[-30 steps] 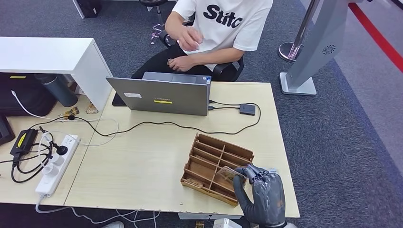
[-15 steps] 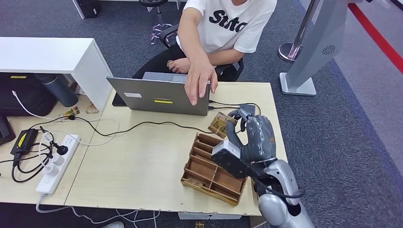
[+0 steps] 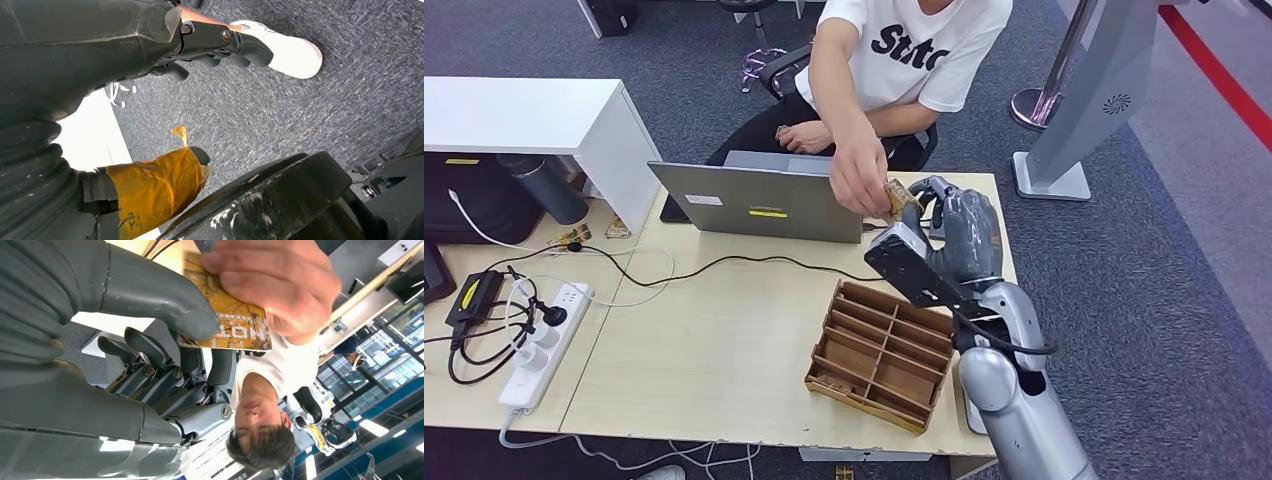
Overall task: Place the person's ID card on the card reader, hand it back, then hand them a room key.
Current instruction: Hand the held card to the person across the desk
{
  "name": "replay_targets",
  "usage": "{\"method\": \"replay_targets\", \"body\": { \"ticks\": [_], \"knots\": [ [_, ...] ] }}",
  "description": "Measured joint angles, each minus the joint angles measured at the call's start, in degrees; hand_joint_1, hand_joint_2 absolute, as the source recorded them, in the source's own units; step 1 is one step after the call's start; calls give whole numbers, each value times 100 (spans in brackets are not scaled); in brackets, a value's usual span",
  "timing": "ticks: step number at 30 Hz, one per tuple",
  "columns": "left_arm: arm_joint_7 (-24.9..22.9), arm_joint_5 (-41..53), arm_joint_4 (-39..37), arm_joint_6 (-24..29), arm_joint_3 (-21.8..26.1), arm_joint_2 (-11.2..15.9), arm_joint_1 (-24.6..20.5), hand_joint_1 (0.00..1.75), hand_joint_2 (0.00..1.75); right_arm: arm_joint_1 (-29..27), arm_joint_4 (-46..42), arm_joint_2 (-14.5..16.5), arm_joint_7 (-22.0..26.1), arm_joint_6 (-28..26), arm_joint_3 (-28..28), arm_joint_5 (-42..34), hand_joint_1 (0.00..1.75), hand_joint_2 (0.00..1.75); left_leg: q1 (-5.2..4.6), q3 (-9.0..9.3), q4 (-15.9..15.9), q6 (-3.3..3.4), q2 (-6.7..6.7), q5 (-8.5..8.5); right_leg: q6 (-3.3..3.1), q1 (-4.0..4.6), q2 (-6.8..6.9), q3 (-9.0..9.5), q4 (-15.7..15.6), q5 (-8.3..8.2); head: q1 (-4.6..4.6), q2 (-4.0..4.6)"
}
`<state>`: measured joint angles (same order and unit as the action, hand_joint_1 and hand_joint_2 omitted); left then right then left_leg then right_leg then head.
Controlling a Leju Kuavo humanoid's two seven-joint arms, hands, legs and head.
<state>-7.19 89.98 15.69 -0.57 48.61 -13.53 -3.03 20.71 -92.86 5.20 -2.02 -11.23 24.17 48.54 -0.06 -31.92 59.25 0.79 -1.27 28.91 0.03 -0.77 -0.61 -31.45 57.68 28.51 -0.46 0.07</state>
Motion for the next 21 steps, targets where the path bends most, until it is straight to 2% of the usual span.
{"method": "replay_targets", "body": {
  "ticks": [3, 7, 15, 21],
  "knots": [
    [0, 0, 0, -1, -22, 0, 3, 0, 175, 29, 65, 13, -20, 24, -9, -3, 171, 175, 0, -4, 0, 0, -2, 0, 0, 0, 2, -2, 0, 0, 0, 0],
    [0, 0, 0, -11, -39, 1, 3, 0, 175, 78, 158, 44, -25, 130, -15, -69, 0, 175, 0, -11, 0, 1, -3, 1, 2, 0, 2, -9, -1, 2, 0, 0],
    [2, -16, 0, -21, -93, 3, 4, 0, 175, 97, 244, 77, 58, 252, -45, -455, 0, 175, 0, -11, 0, 0, -2, 3, 3, 0, 1, -12, -3, 3, 0, 0],
    [37, -151, 0, 9, -94, 21, 34, 0, 175, -238, -93, 74, 400, 320, -429, -1538, 0, 175, 0, -8, 2, 0, -4, 2, 3, 0, 3, -10, -3, 2, 0, 0]
  ]
}}
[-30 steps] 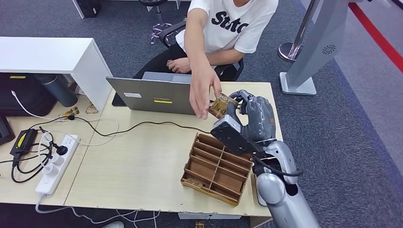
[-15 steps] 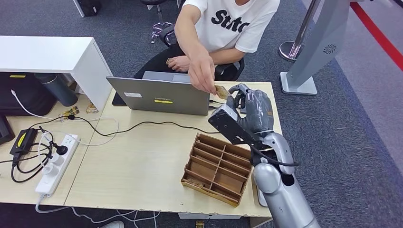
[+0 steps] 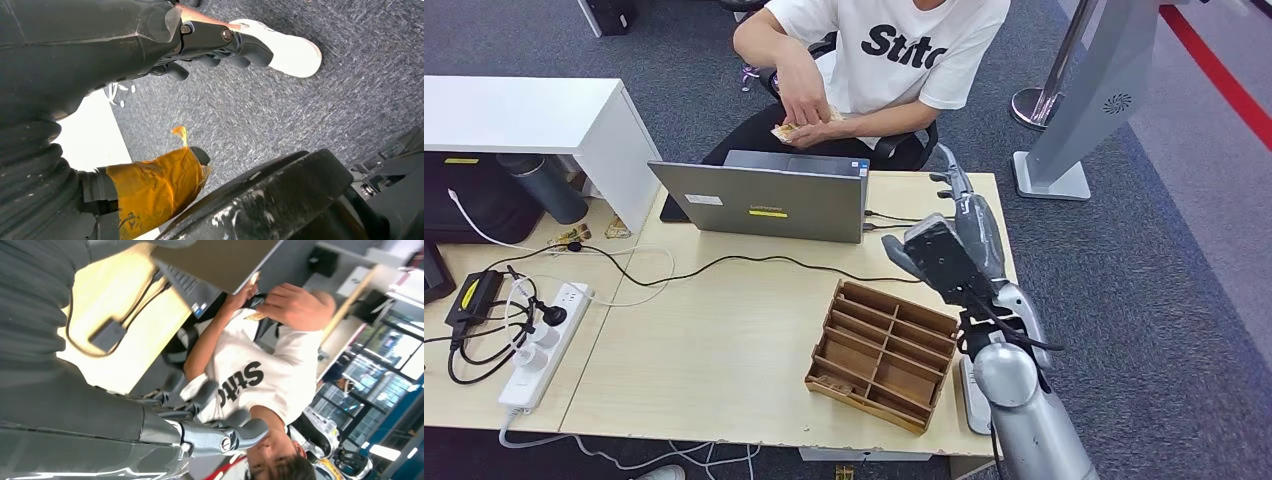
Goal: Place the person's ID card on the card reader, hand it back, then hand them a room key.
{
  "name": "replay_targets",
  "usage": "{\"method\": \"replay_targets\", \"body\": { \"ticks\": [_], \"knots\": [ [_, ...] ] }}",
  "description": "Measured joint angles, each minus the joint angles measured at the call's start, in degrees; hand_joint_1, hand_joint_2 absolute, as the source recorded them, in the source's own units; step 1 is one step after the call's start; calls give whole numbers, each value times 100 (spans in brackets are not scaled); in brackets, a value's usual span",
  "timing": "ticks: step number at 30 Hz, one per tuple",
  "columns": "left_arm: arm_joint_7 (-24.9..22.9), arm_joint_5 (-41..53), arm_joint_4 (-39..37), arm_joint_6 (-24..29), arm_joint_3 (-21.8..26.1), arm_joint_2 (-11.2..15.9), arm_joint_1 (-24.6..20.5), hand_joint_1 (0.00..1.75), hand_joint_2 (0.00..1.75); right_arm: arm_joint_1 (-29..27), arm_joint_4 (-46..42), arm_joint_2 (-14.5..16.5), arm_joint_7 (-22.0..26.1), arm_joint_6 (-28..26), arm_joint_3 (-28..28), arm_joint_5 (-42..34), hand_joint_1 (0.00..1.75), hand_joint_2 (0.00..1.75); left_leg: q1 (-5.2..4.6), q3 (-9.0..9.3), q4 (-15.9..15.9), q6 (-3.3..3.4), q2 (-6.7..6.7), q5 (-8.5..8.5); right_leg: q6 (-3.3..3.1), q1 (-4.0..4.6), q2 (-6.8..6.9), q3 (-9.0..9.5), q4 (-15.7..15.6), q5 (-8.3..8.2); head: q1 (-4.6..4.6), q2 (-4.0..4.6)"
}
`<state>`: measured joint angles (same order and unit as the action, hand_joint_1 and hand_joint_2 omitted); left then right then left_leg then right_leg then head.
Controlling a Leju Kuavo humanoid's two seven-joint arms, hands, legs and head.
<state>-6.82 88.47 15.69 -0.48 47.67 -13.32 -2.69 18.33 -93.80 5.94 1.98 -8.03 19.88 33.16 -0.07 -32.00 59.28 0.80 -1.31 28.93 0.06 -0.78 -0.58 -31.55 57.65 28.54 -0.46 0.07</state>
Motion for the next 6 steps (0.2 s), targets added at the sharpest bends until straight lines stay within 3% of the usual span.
{"method": "replay_targets", "body": {
  "ticks": [6],
  "knots": [
    [74, -227, 0, 42, 33, 10, 62, 0, 175, -958, -868, -38, 542, 590, -685, -2029, 0, 175, 0, -2, 1, 7, -7, 11, 3, 0, 8, 0, -6, 7, 0, 0]
  ]
}}
